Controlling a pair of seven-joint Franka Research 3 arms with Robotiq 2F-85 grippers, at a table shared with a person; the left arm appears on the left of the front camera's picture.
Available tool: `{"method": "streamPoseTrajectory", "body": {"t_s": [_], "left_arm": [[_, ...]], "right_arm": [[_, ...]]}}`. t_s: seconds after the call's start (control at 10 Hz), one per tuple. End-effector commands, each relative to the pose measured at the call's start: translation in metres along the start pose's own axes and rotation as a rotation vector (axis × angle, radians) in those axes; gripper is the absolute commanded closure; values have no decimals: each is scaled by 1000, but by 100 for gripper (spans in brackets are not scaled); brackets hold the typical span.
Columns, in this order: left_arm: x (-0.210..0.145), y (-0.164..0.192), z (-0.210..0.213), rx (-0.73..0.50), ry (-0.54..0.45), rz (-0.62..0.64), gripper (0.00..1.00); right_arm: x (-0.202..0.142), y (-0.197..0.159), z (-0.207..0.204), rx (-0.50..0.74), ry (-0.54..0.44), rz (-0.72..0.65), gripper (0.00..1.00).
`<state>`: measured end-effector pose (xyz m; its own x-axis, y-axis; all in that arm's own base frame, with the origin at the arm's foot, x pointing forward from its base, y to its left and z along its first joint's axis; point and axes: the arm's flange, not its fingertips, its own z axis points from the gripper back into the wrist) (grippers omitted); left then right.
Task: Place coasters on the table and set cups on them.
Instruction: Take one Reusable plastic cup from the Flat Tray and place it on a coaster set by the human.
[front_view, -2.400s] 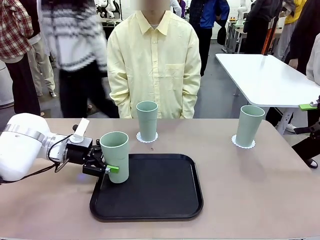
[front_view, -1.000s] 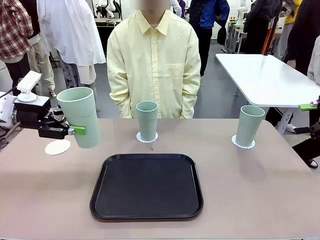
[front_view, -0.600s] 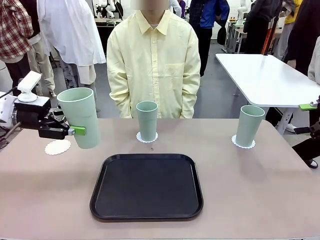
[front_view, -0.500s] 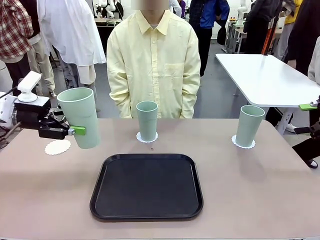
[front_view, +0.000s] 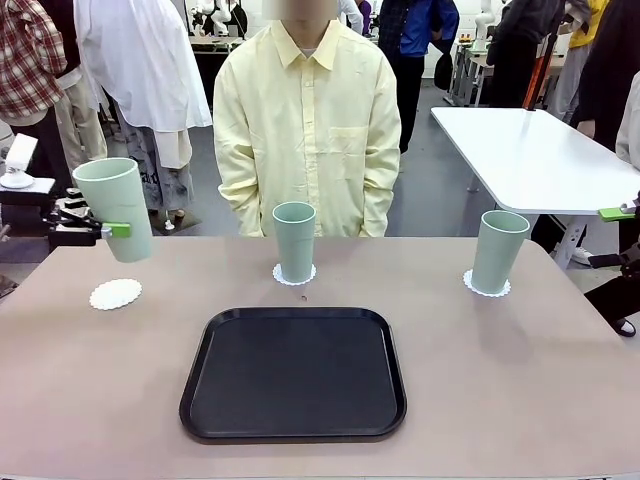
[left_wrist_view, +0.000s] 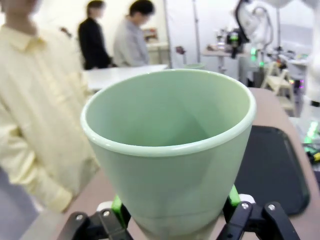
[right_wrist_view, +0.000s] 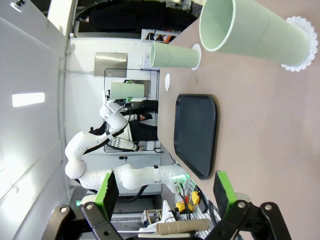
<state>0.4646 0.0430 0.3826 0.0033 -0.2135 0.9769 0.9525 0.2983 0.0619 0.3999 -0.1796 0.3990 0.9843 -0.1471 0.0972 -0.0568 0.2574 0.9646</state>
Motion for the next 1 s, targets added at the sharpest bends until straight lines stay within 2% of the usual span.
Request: {"method": "streamPoseTrajectory", "body": {"t_s": [0.0,0.4,0.6,0.7,0.9], "left_arm": [[-5,23,7,74,19,20,15],[-18,54,41,158,39,38,15],[-18,51,42,167,57,35,15],[-14,38,34,162,44,67,15],[-22,50,43,151,60,25,15]], "right_arm": [[-1,3,0,-2,-2,-10,0],[-1,3,0,-2,-2,-10,0],[-1,3,0,-2,-2,-10,0],[-1,3,0,-2,-2,-10,0],[-1,3,0,-2,-2,-10,0]]}}
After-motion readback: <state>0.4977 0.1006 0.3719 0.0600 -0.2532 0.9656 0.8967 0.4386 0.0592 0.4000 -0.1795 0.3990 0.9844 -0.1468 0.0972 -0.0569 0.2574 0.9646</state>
